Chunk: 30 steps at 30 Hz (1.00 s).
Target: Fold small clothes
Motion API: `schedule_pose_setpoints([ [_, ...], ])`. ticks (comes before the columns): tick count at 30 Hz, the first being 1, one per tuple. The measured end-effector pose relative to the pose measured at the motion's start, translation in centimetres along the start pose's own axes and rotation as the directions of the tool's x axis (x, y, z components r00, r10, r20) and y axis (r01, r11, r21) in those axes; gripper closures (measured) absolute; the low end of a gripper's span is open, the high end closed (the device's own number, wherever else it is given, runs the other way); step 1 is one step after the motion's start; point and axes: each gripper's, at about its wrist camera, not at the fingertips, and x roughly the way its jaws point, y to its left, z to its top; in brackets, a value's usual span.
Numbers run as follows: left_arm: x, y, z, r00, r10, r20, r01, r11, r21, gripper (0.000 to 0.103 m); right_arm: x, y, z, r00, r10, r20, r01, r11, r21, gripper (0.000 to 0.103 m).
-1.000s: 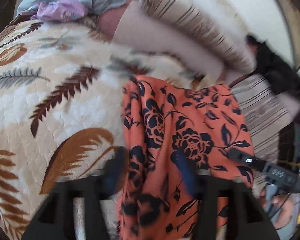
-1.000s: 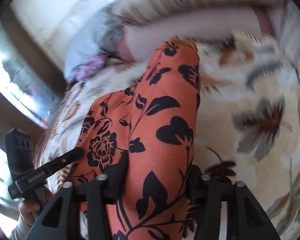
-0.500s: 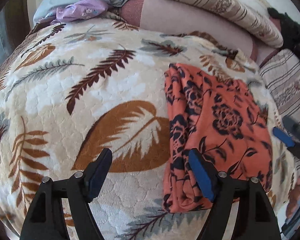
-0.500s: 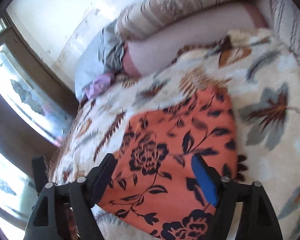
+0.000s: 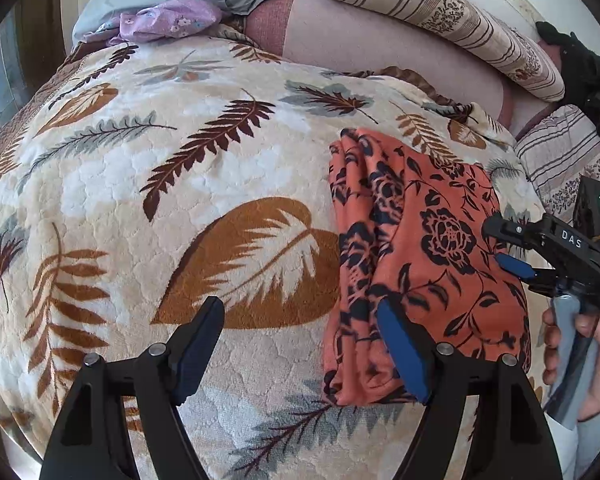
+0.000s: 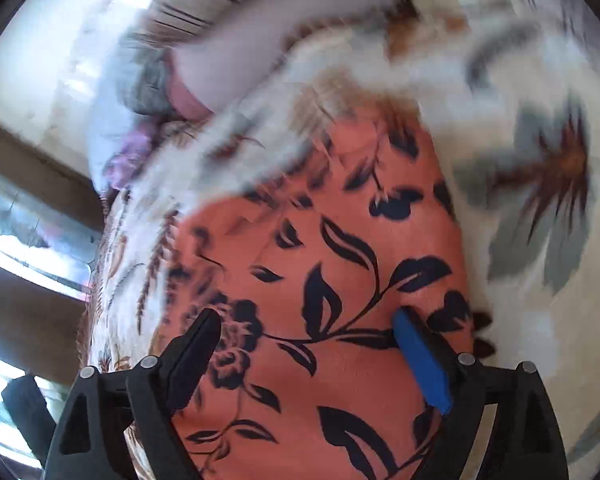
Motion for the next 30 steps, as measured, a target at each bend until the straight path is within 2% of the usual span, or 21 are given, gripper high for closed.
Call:
schedule_pose_setpoints([
  [4,-0.9,0.3,-0.4,0.999,0.030,0.022,-0.031,1.000,0.006,0.024,-4.0,3.2,-1.6,0.997,0.042,0.062,-0.038,0.997,-0.073,0.013],
  [7,-1.7,0.3,-0.9,1.000,0.015,0.021,-0.015,1.000,-0.010,0.024,-6.6,5.0,-4.7,0.992,0.090,0.093,-0.076,0.987,-0.143,0.013],
  [9,-2.6,0.0,-1.4,0.999,0.010,0.037,-0.010,1.000,-0.010,0.024,-5.8,5.1,-6.6,0.996,0.078,0.053,-0.067,0.982,-0.178,0.013],
  [12,-3.9,-0.4,-2.2,0.999,0.000,0.034,0.001,1.000,-0.009,0.024,-1.7,2.9,-8.3,0.994,-0.017,-0.109,0.002,0.990,-0.139,0.013],
  [14,-5.2,-0.5,-3.0,0.999,-0.008,0.054,0.008,1.000,0.000,0.023,-3.7,3.6,-8.6,0.999,0.001,-0.033,-0.005,0.990,-0.141,0.013],
  [16,-6.5,-0.5,-3.8,0.995,0.020,0.099,-0.020,1.000,-0.004,0.017,-6.4,4.8,-8.8,0.999,0.040,0.033,-0.034,0.988,-0.153,0.013],
  [18,-7.4,-0.9,-4.5,0.988,0.043,0.148,-0.042,0.999,-0.007,0.016,-9.7,5.8,-10.0,0.990,0.016,0.139,0.011,0.982,-0.189,0.013],
  [20,-8.0,-1.7,-4.9,0.980,0.077,0.181,-0.080,0.997,0.012,0.011,-11.6,5.7,-12.0,0.981,-0.026,0.192,0.065,0.978,-0.199,0.009],
  [21,-8.2,-2.3,-5.0,0.978,0.088,0.187,-0.095,0.995,0.029,0.004,-11.9,5.4,-13.0,0.978,-0.061,0.200,0.101,0.975,-0.198,0.006],
  [22,-8.1,-3.1,-5.2,0.979,0.105,0.177,-0.116,0.992,0.057,0.002,-12.2,5.1,-14.1,0.972,-0.105,0.211,0.147,0.970,-0.195,0.004],
  [25,-7.3,-5.1,-5.3,0.983,0.121,0.135,-0.137,0.983,0.120,0.002,-12.4,3.5,-17.0,0.950,-0.231,0.210,0.275,0.937,-0.215,0.001],
  [27,-7.3,-6.1,-5.4,0.987,0.101,0.124,-0.117,0.985,0.128,0.002,-13.2,2.9,-18.3,0.939,-0.271,0.212,0.317,0.920,-0.230,0.001],
  [30,-7.9,-7.8,-5.3,0.984,0.103,0.145,-0.124,0.981,0.146,0.002,-14.7,3.1,-18.4,0.918,-0.309,0.246,0.369,0.895,-0.251,0.000],
])
